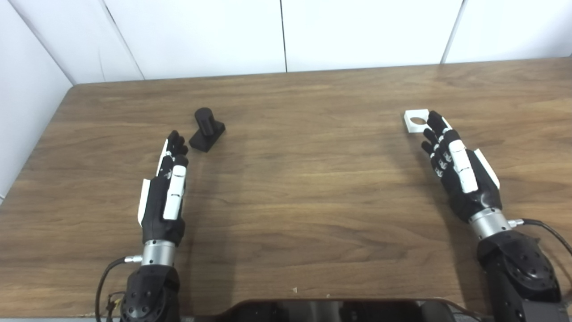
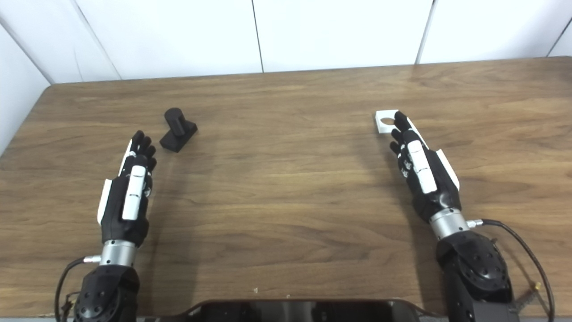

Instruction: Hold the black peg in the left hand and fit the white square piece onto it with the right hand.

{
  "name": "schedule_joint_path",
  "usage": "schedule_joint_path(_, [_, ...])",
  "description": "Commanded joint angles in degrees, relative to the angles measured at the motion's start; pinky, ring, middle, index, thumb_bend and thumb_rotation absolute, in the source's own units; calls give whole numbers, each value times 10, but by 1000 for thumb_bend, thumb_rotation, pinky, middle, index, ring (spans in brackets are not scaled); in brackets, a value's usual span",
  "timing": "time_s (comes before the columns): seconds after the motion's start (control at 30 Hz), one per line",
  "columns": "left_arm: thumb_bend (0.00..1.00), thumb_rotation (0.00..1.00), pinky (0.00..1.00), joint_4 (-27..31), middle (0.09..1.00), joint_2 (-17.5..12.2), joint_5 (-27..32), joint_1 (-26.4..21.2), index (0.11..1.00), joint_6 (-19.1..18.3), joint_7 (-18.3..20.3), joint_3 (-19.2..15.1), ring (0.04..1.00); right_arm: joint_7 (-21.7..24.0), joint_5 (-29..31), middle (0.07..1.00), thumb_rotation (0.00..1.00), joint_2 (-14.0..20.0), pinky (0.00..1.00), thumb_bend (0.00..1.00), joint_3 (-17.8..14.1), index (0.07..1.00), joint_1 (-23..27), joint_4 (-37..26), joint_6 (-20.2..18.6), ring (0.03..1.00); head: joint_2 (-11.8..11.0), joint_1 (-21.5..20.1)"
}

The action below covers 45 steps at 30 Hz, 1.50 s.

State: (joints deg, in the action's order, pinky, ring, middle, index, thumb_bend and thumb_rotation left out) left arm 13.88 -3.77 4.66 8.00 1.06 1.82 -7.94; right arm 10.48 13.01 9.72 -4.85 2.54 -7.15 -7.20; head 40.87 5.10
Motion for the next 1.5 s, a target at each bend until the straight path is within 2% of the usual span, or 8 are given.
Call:
schedule_joint_path(0.0, [569,745,1000,2,1000,-2,-6,6,984,17,-4,1,1000,0,5,1000,882,-2,1000,463,-5,963,18,-11,33,1000,-2,0])
schedule_joint_path(0.57, [531,697,997,18,1000,3,-35,7,982,10,-25,4,999,3,9,1000,863,1,1000,450,-5,962,22,-9,33,1000,-7,7])
schedule_joint_path(0.83, [606,709,949,89,962,-2,-216,-12,937,-87,-74,12,965,6,9,1000,866,3,1000,456,-5,962,22,-1,40,1000,-10,16])
schedule_joint_path(1.0, [618,489,855,131,943,0,-256,-49,926,-145,-78,4,920,9,11,1000,860,5,1000,469,-4,964,24,-1,35,1000,-9,17])
schedule_joint_path(1.07, [696,421,853,143,919,-2,-293,-70,889,-187,-79,3,909,7,9,1000,870,4,1000,466,-2,964,24,-3,33,1000,-9,17])
schedule_joint_path(1.13, [734,399,893,147,916,-14,-345,-89,876,-219,-76,10,923,6,6,1000,875,3,1000,474,-1,964,22,-1,35,1000,-13,20])
schedule_joint_path(1.27, [799,423,827,140,910,-46,-446,-119,876,-268,-51,34,906,4,3,1000,872,0,1000,488,0,963,20,2,38,1000,-13,22])
schedule_joint_path(1.47, [841,455,800,107,902,-67,-563,-148,817,-280,0,47,922,3,1,1000,871,-2,1000,491,2,967,21,2,36,1000,-13,23])
